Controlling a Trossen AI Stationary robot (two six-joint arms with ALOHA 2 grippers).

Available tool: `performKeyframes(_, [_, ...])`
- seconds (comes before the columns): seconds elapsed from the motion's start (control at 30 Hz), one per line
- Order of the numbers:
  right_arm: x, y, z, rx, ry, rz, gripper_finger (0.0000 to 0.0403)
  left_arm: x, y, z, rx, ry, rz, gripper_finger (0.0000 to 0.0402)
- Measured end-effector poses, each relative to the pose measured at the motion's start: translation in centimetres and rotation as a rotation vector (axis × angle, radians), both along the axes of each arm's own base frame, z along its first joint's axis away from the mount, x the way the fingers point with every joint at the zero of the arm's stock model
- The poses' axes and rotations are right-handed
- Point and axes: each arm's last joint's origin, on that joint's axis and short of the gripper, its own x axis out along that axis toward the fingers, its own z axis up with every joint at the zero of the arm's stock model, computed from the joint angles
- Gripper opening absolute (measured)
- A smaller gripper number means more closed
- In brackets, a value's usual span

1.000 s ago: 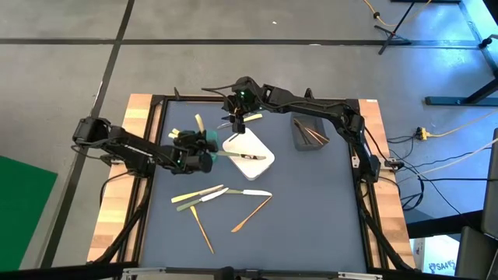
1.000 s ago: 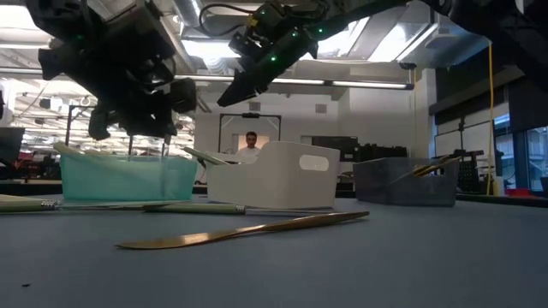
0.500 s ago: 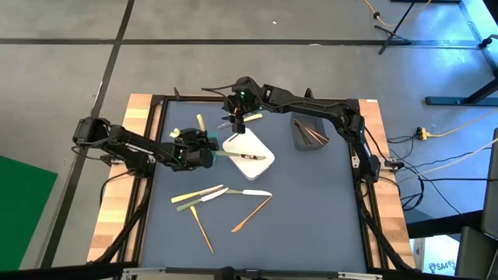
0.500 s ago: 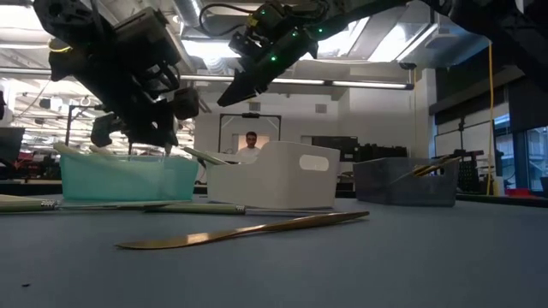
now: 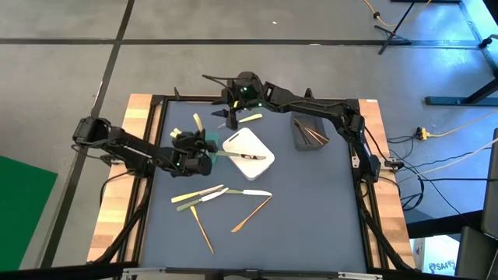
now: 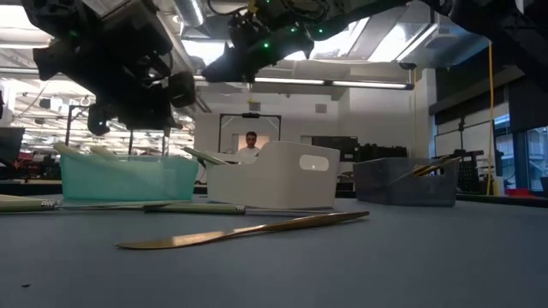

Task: Sort silverware by color (type)
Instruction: Put the top yellow table knife into the green bin

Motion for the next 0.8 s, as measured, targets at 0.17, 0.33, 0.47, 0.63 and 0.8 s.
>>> performKeyframes(0.17, [0.1, 0.3, 0.3, 0.026, -0.045, 0.11, 0.0175, 0.0, -0.7, 0.0, 0.014, -0.002, -0.026, 0.0042])
performKeyframes(0.33, [0.1, 0.6, 0.4, 0.053, -0.054, 0.182, 0.0175, -0.2, -1.5, 0.2, 0.081, -0.012, -0.021, 0.0042])
performKeyframes(0.47, [0.3, 0.5, 0.2, 0.05, -0.063, 0.183, 0.0175, -0.3, -1.9, 0.4, 0.13, -0.025, -0.012, 0.0042])
performKeyframes(0.63, [0.7, 0.2, -1.2, 0.055, -0.024, 0.137, 0.0175, -0.1, -2.2, 0.7, 0.161, -0.077, 0.005, 0.0042])
performKeyframes(0.8, [1.1, 0.2, -2.0, 0.097, -0.015, 0.142, 0.0175, 0.0, -2.2, 0.8, 0.169, -0.089, 0.014, 0.0041])
